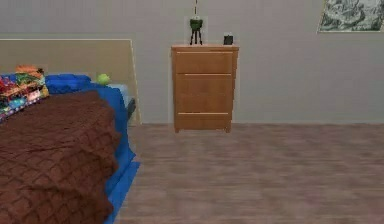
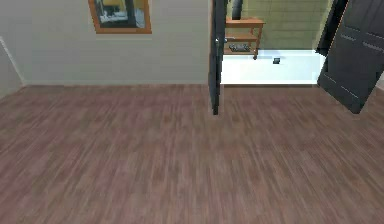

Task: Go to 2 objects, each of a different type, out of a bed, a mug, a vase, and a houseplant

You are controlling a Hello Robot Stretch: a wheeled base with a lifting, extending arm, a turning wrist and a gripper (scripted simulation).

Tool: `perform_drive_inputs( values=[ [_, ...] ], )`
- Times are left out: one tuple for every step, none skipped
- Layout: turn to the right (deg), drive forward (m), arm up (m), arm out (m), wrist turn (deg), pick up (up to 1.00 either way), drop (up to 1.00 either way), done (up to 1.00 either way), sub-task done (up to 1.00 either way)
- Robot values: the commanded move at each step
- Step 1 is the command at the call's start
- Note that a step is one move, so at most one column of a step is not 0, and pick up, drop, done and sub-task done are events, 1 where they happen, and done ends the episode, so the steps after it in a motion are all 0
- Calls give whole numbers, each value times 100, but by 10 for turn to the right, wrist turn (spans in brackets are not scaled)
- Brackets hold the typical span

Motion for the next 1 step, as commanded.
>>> perform_drive_inputs(
  values=[
    [0, 100, 0, 0, 0, 0, 0, 0, 0]
  ],
)
